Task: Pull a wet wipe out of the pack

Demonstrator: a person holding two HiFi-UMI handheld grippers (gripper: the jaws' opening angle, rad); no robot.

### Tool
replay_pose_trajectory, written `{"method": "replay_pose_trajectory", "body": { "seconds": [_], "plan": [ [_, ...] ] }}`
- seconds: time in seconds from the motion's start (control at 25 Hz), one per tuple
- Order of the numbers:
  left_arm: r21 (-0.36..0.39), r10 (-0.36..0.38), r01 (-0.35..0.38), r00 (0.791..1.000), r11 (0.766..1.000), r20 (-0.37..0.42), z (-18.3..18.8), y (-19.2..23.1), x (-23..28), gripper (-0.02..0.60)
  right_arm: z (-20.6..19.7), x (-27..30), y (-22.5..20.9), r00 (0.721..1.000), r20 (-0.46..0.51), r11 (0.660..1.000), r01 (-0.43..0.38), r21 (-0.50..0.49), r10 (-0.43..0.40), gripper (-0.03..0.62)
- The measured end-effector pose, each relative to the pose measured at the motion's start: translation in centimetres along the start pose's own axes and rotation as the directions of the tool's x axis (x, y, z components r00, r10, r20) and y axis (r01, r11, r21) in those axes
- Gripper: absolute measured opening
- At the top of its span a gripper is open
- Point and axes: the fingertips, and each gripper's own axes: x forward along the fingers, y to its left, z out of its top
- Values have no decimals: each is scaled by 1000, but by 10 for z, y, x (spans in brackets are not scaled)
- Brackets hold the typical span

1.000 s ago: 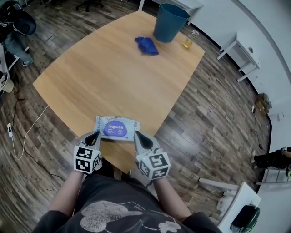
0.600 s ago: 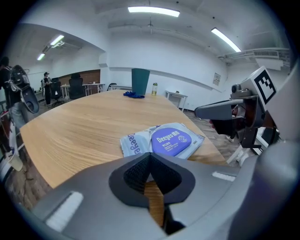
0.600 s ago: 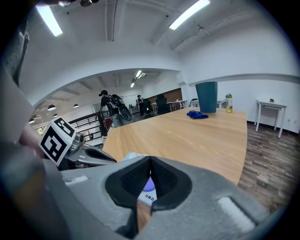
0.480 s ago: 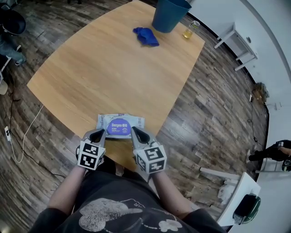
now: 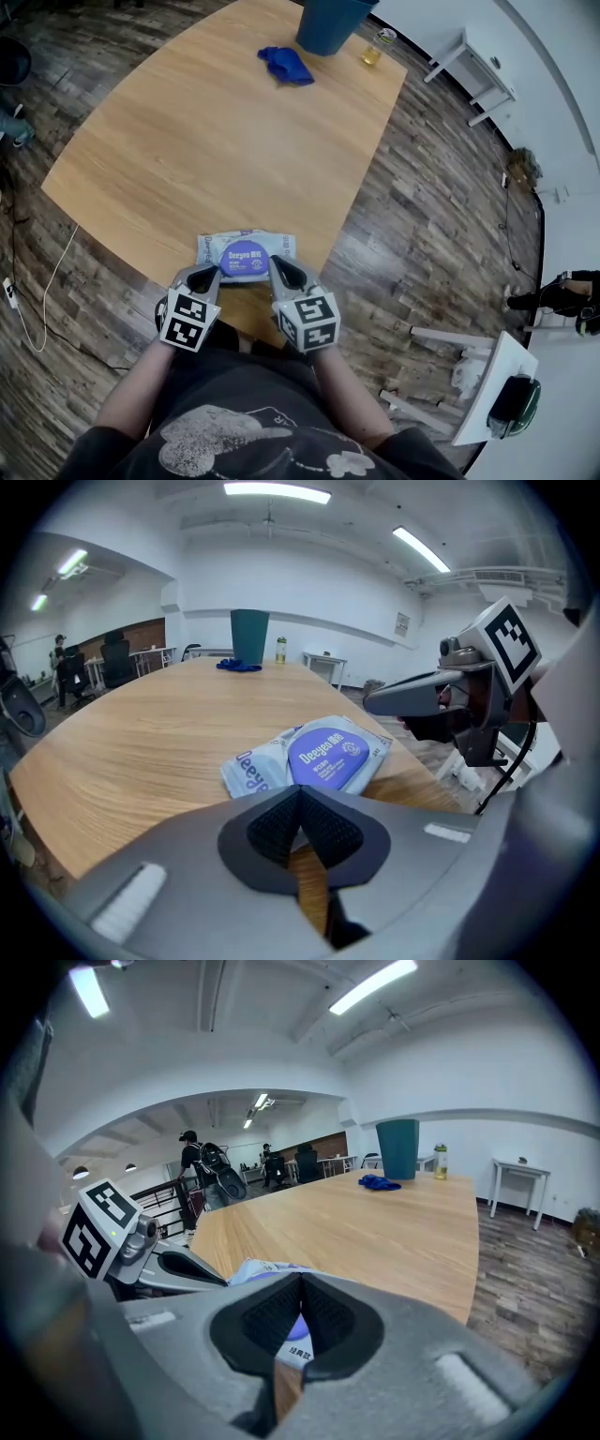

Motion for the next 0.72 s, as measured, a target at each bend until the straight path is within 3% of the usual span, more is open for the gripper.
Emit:
{"method": "replay_pose_trajectory", "body": {
  "seconds": [0.32,0.44,0.72],
  "plan": [
    [-16,-29,28,998,999,-60,-7,1,9,18,1,5,-7,1000,-31,999,3,-48,-4,-9],
    [-64,-49,45,997,997,-67,-6,0,12,18,2,11,-6,997,-56,994,-60,-87,55,-4],
    [-87,-47,41,997,995,-64,-9,-2,11,18,-13,25,13,964,-194,948,-226,-225,184,126]
  ]
}}
